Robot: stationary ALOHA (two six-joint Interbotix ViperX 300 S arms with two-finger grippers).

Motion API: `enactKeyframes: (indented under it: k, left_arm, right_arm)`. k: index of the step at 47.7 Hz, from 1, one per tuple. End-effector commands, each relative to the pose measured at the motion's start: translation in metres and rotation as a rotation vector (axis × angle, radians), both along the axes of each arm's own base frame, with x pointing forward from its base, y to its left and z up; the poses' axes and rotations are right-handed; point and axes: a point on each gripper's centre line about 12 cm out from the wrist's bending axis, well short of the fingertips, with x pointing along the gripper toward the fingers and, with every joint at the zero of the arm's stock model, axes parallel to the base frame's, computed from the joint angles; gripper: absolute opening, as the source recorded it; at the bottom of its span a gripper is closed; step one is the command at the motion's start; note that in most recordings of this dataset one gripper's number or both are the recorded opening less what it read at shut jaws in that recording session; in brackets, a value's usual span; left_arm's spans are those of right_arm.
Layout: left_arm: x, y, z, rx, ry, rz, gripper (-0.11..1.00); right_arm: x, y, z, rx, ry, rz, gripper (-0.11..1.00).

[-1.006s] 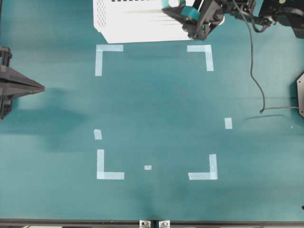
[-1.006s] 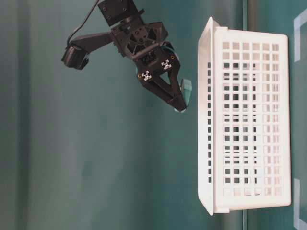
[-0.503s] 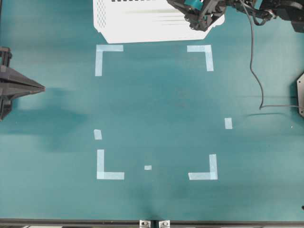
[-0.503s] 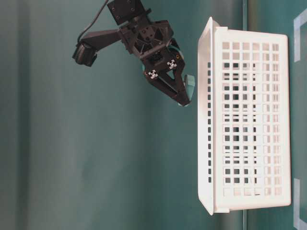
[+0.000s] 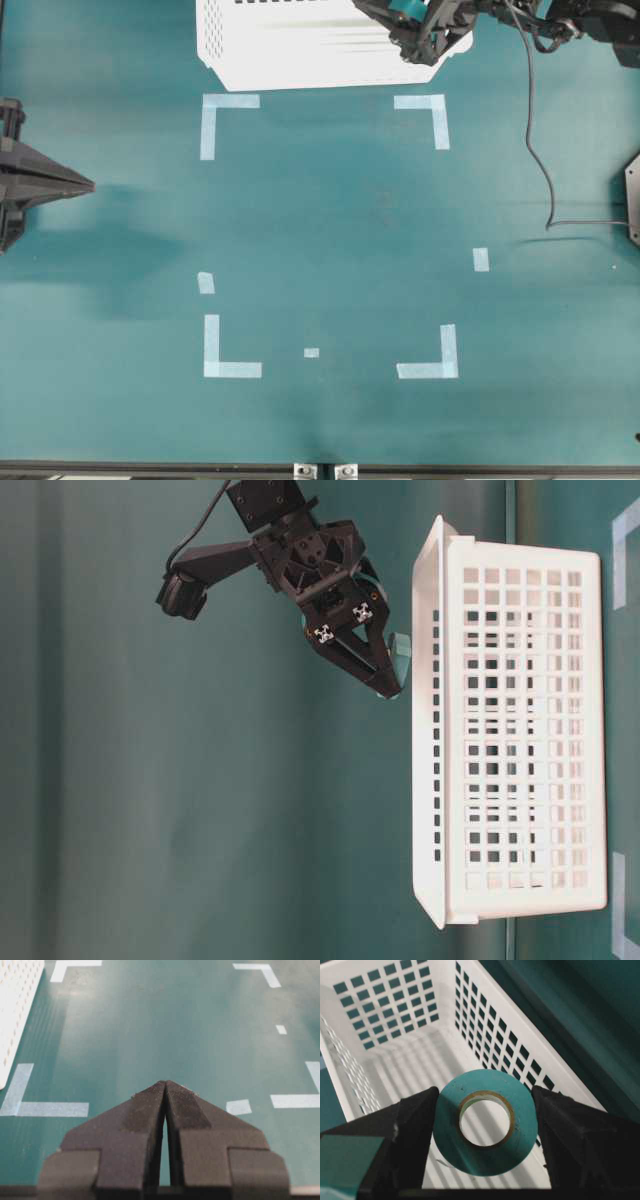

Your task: Put the tape in the middle into the white basket.

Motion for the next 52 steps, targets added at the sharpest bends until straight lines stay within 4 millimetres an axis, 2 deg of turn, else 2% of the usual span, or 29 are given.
enactKeyframes:
  k: [1, 6, 11, 15, 32, 43, 52]
  left_arm:
    - [0.001, 0.000, 0.004, -0.003, -0.012, 0.004, -0.11]
    - [0.001, 0.000, 0.004, -0.005, -0.012, 0.004, -0.11]
    - [0.001, 0.000, 0.004, -0.005, -0.012, 0.004, -0.11]
    - [0.001, 0.000, 0.004, -0.003, -0.012, 0.004, -0.11]
    - [0.001, 0.000, 0.004, -0.003, -0.012, 0.004, -0.11]
    - [0.001, 0.000, 0.004, -0.003, -0.012, 0.004, -0.11]
    - [0.001, 0.000, 0.004, -0.005, -0.012, 0.004, -0.11]
  right_arm:
    - [0.002, -0.001, 0.011, -0.015, -0.029, -0.001, 0.66]
    - [0.001, -0.001, 0.011, -0.020, -0.024, 0.002, 0.66]
    - [0.001, -0.001, 0.010, -0.027, -0.023, 0.006, 0.90]
    - [0.002, -0.001, 0.011, -0.030, -0.024, 0.008, 1.00]
    - [0.005, 0.004, 0.021, -0.048, -0.062, 0.024, 0.99]
    - [0.007, 0.023, 0.035, -0.061, -0.093, 0.069, 0.99]
    - [0.011, 0.050, 0.040, -0.064, -0.106, 0.139, 0.99]
